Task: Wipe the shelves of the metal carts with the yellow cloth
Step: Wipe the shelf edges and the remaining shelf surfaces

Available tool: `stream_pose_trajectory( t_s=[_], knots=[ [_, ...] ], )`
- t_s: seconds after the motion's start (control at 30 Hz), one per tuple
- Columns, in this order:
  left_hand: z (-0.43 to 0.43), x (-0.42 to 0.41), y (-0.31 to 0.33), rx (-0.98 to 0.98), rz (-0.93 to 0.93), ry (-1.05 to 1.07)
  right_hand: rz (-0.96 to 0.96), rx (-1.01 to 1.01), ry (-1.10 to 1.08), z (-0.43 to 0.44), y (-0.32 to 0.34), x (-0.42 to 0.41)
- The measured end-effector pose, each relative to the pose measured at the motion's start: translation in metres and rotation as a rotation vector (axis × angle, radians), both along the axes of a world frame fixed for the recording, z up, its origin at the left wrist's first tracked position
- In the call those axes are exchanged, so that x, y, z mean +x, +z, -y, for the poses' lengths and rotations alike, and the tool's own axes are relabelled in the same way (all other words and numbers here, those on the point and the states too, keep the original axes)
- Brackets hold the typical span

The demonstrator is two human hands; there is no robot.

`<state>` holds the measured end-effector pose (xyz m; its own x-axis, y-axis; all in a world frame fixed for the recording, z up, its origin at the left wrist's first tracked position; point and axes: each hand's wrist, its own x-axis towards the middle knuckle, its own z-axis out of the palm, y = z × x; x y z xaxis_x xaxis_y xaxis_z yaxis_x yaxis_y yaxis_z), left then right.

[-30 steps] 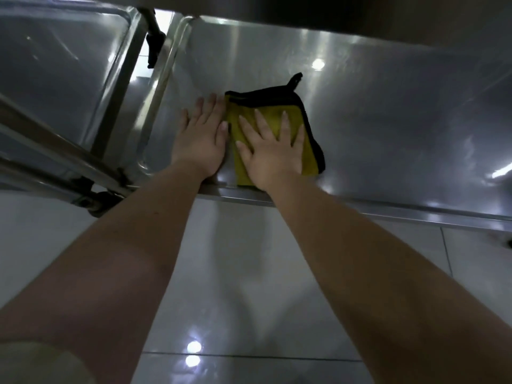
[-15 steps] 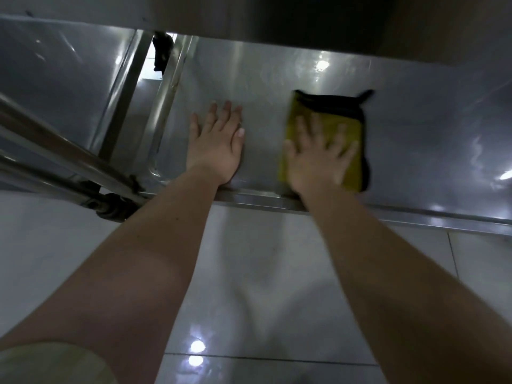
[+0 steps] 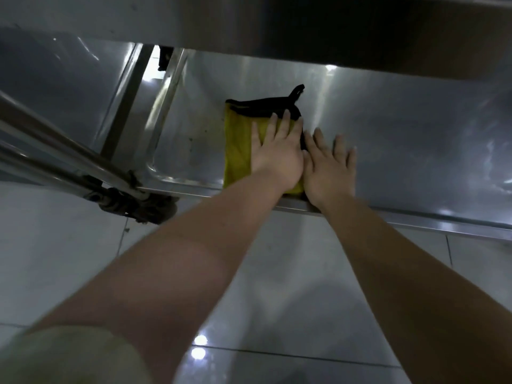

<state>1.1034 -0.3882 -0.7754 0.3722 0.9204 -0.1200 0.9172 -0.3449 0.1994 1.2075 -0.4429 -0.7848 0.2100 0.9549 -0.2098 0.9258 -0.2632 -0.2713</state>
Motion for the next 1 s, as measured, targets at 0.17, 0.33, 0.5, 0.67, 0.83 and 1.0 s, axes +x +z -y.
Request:
stream_pose_trajectory(
  t_s=[0.17, 0.33, 0.5, 0.67, 0.83, 1.0],
  knots=[
    [0.001, -0.009, -0.009, 0.010, -0.059, 0.068, 0.012, 0.038, -0.008, -0.002, -0.007, 0.002],
    [-0.042, -0.103, -0.001, -0.022, -0.151, 0.190, 0.089, 0.022, 0.012, -0.003, -0.008, 0.001],
    [-0.044, -0.126, -0.002, 0.001, -0.177, 0.227, 0.165, 0.007, 0.018, -0.003, -0.009, -0.005],
    [-0.016, -0.026, -0.004, -0.009, -0.151, 0.010, 0.186, -0.018, 0.027, -0.002, -0.009, -0.006],
    [0.007, -0.003, -0.005, -0.007, -0.090, -0.041, 0.115, -0.009, 0.007, 0.000, -0.010, 0.003],
    [-0.020, -0.113, -0.004, -0.014, -0.141, 0.127, 0.112, 0.011, 0.015, 0.000, -0.010, 0.003]
  ],
)
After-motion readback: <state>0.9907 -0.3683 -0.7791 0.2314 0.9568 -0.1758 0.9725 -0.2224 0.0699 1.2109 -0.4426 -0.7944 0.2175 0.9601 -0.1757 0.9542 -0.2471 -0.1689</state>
